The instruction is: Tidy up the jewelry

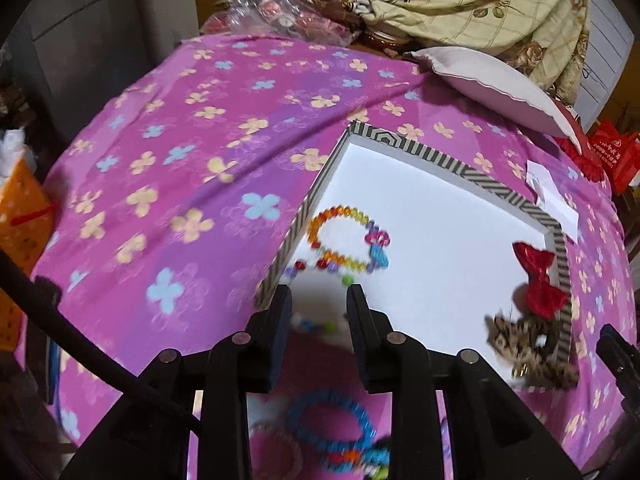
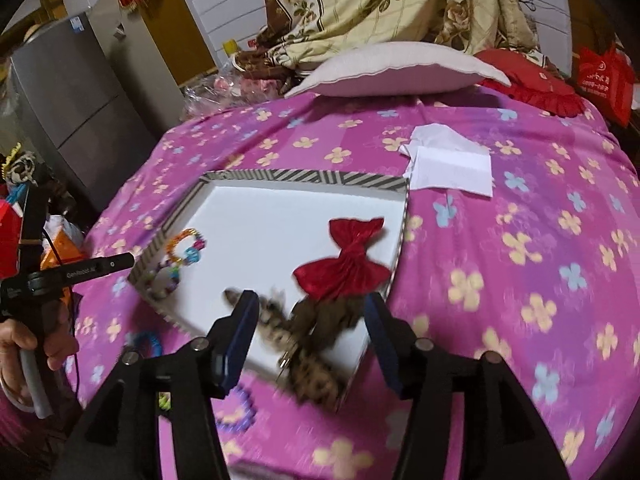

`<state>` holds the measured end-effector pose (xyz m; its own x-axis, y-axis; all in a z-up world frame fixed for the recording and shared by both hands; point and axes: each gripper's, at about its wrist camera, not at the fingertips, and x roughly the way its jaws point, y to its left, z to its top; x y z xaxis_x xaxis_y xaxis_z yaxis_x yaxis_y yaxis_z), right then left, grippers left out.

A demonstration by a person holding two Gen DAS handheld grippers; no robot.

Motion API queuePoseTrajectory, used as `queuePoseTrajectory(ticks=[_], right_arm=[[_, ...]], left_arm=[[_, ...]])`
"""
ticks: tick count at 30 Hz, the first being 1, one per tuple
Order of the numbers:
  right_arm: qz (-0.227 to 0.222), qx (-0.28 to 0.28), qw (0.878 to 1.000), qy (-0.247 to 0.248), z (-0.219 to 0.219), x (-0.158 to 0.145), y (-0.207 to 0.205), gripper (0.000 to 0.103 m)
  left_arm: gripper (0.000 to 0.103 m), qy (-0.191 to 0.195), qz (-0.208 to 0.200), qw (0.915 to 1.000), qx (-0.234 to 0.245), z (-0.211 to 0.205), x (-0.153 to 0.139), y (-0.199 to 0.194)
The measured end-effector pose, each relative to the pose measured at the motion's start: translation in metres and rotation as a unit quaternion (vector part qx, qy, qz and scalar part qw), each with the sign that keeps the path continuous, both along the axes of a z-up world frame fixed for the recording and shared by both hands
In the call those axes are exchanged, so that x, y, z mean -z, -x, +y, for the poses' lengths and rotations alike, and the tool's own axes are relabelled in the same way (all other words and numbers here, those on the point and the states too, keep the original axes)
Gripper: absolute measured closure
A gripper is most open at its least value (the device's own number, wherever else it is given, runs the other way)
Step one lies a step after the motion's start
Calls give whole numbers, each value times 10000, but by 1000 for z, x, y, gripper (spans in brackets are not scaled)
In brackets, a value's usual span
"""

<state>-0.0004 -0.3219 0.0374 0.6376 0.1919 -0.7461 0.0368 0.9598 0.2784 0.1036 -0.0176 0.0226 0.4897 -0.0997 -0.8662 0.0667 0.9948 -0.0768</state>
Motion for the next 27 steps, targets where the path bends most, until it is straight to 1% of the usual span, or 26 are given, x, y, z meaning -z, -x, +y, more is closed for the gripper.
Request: queuePoseTrajectory(ticks=[6,10,13,16,19,22,27], right_arm=[[35,-26,9999,-98,17,0,35,43],[10,-90,10000,-13,32,-3,56,43],[-7,-119,9999,-75,40,-5,71,43],[-63,-135,9998,-103,46,-8,83,42],[-128,-164,9998,0,53,-14,93,38],[-190,-174,9996,91,57,-21,101,37],[-222,-224,9995,94,63,-25,112,36]], left_arm=[[63,-114,-301,9995,65,5,-14,46],[63,-196,-560,9982,39,8,-23,74],[63,-246,-712,9972,3,13,-29,92],[63,-227,-800,9965,-53,16,-31,107],[63,-209,-874,9959,-67,17,-32,120],[63,-171,-877,9960,-81,19,-31,131],[63,-55,-870,9961,-138,21,-30,145]])
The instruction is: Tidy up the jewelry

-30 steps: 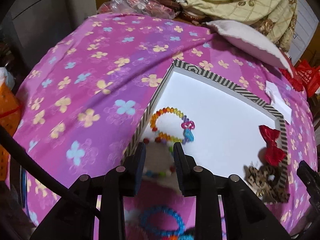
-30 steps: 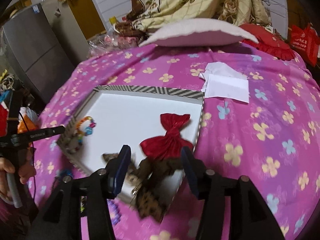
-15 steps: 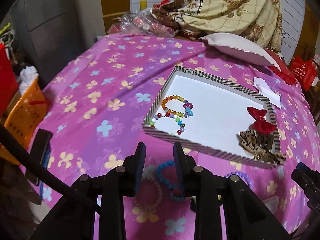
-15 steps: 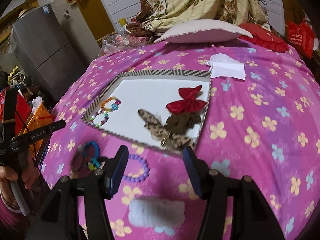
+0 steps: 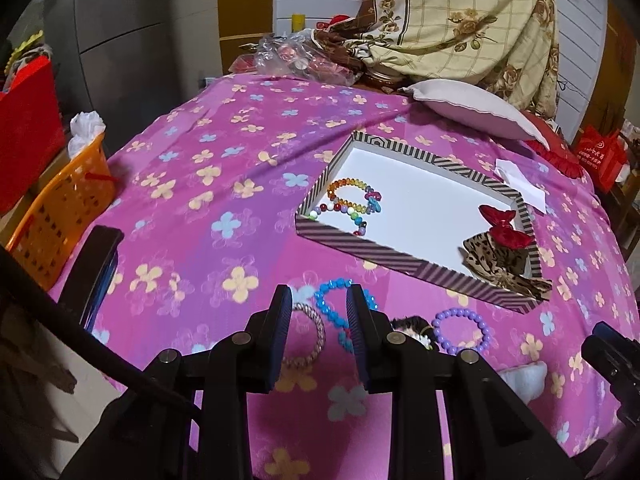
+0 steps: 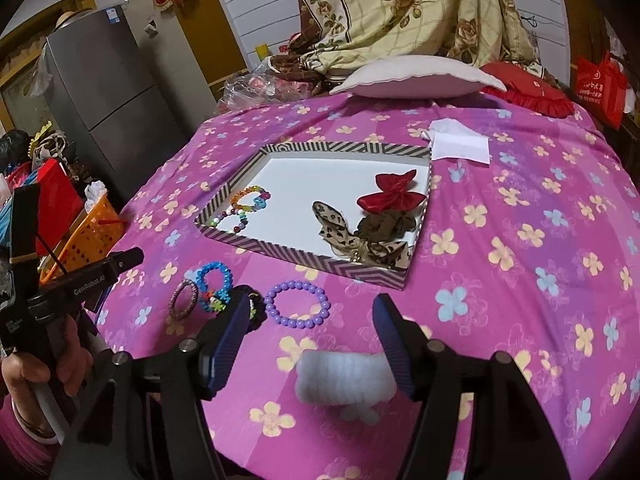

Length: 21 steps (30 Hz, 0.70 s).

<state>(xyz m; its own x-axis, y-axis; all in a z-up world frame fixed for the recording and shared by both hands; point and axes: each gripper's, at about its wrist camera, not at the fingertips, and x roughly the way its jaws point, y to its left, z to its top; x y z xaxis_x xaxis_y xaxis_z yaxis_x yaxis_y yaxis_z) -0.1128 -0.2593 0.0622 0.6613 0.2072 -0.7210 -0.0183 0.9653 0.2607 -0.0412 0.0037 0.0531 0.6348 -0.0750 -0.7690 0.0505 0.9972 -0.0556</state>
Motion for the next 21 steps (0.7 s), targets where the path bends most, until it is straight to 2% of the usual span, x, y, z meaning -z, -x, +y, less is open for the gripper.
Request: queuePoseTrajectory(ticks=[21], right_arm=[[55,-135,9998,127,14,-1,19,33]], left_arm=[[63,-111,-196,9997,35,-2,-7,28]])
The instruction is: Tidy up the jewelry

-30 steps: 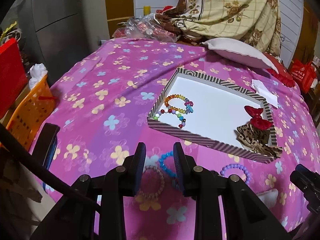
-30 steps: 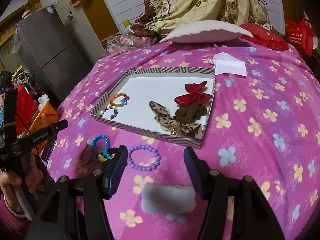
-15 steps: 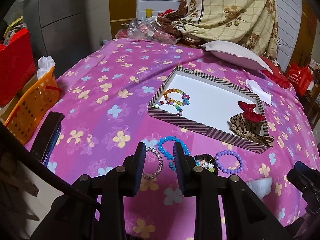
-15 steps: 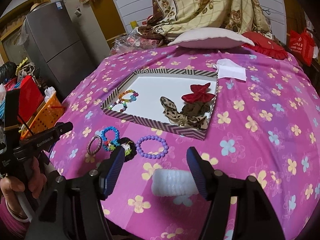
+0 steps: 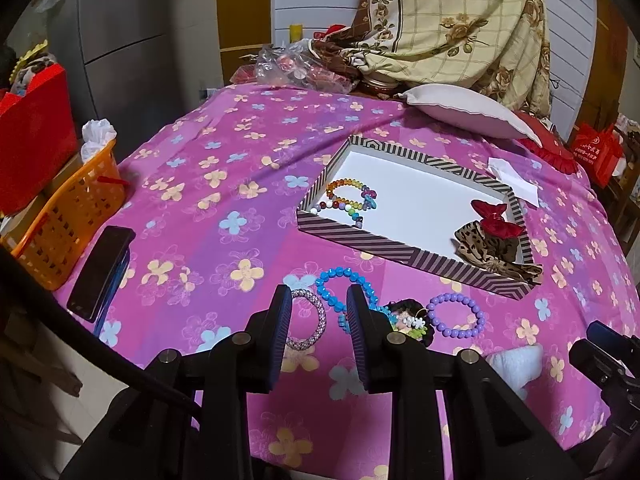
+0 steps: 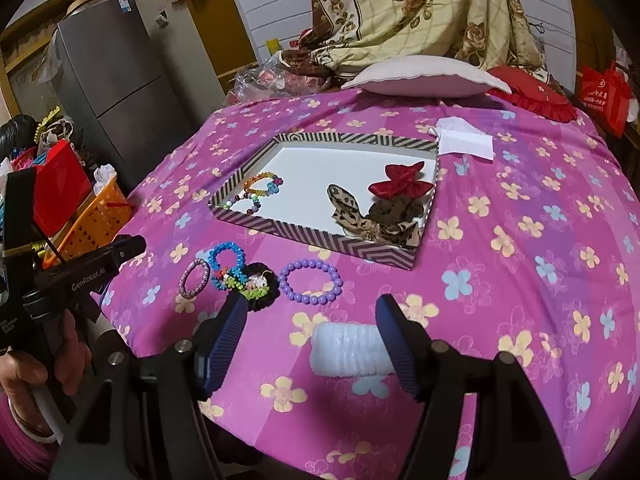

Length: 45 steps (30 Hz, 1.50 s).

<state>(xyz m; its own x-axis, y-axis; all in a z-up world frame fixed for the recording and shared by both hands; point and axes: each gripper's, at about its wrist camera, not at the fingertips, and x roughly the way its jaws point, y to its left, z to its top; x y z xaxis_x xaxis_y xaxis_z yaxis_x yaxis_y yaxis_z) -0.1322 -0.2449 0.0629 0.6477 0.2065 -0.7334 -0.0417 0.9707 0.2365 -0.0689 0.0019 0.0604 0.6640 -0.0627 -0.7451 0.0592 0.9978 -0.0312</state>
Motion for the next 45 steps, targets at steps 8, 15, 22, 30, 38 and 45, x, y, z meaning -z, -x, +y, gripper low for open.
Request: queuePoseTrajectory(ticks=[8,15,22,30,38,45], right_arm=[[37,-30,10000,19,1,2,1,29],[111,10,9999,47,-3,7,1,28],[344,353,9986,209,-29,21,2,26],[869,202,9960,101,-37,52,2,26],[1058,-52,9942,179,-17,69,-13,21],[1240,-36,9917,335,-8,86,-26,21]], left_arm=[[63,-1,75,10000,19,-1,3,1],[63,-9,135,9999,36,-1,7,-2],[63,354,399,9984,-201,29,10,-15],[63,547,811,9929,-674,70,31,-32],[62,594,1123,9889,-771,80,52,-38],[61,727,1561,9822,-755,72,78,-53]])
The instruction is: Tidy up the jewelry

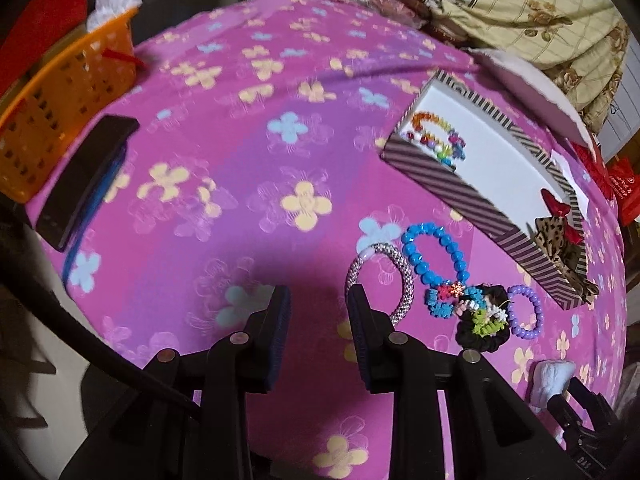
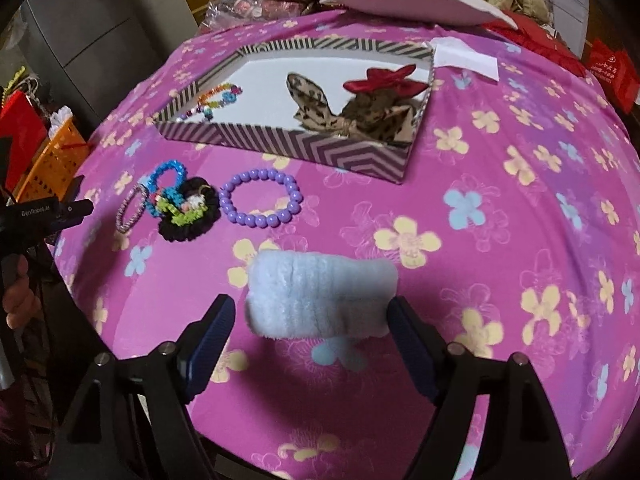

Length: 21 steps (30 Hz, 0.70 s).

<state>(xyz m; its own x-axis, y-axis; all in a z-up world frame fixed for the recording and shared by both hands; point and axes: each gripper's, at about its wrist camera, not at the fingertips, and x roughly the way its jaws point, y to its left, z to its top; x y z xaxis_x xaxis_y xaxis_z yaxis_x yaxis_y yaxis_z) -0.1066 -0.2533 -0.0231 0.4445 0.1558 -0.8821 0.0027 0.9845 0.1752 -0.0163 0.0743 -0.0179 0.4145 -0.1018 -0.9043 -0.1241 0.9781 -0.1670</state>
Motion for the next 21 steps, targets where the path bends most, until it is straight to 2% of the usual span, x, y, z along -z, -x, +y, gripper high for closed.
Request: queuePoseTrajectory(ticks=[9,12,16,17,19,20,21], right_arm=[[-149,267,9987,-404,-22,-2,-2,21],[-122,375,9978,-534,-30,3,-6,21],[-39,252,9975,-653,-27,16,-13,22],[-55,225,9971,-728,-26,18,-13,26],[-210,120,9961,-846,-22,18,-12,43],[-248,98,9963,-813,-20,17,-12,45],[-318,41,9967,-745,-17,15,-11,53]], left_arm=[[61,-132,253,9996,27,-10,24,-18],[57,-170,241,9996,40,-14,27,-22],[56,-416,190,9988,150,-24,27,-23],[56,-505,161,9984,209,-27,28,-22],[60,-650,98,9973,341,-32,28,-22],[72,-627,52,9973,379,-32,28,-22],[78,-567,38,9976,399,-30,28,-22]])
